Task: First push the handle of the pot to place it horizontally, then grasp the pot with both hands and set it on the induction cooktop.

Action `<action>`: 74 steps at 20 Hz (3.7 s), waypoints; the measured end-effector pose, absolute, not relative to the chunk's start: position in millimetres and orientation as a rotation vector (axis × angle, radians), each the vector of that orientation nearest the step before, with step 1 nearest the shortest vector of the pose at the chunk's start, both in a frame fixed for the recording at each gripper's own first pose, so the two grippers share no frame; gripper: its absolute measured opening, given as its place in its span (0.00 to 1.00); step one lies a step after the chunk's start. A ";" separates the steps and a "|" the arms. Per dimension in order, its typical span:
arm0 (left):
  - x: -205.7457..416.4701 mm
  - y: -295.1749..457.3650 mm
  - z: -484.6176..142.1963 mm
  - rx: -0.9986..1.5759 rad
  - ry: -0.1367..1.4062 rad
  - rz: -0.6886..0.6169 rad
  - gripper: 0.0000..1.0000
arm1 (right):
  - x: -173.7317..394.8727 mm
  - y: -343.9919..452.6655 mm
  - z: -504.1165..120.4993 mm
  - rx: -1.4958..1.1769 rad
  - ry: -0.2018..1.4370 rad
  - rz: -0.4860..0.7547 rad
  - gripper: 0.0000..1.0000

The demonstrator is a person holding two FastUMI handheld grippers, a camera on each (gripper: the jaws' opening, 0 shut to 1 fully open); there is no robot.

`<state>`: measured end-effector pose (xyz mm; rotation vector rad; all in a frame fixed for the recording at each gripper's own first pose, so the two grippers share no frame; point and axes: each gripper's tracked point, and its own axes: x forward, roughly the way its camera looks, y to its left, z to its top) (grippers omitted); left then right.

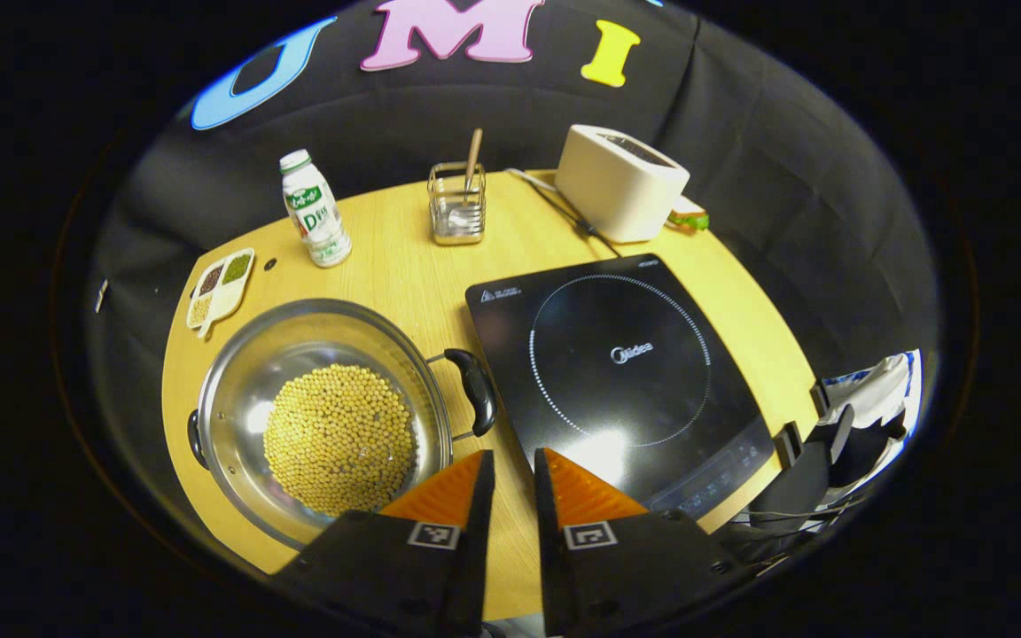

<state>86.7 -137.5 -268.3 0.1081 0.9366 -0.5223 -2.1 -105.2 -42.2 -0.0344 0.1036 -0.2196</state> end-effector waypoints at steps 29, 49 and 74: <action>116.7 169.4 -276.9 -0.090 0.765 -0.132 0.95 | 76.4 237.2 -200.9 0.196 0.632 0.446 0.98; 206.1 169.9 -380.3 -0.031 0.933 -0.232 0.68 | 118.4 300.8 -361.3 0.182 0.953 0.403 0.83; 173.6 117.7 -290.8 0.028 0.892 -0.192 0.58 | 107.5 231.6 -321.9 0.213 0.975 0.334 0.51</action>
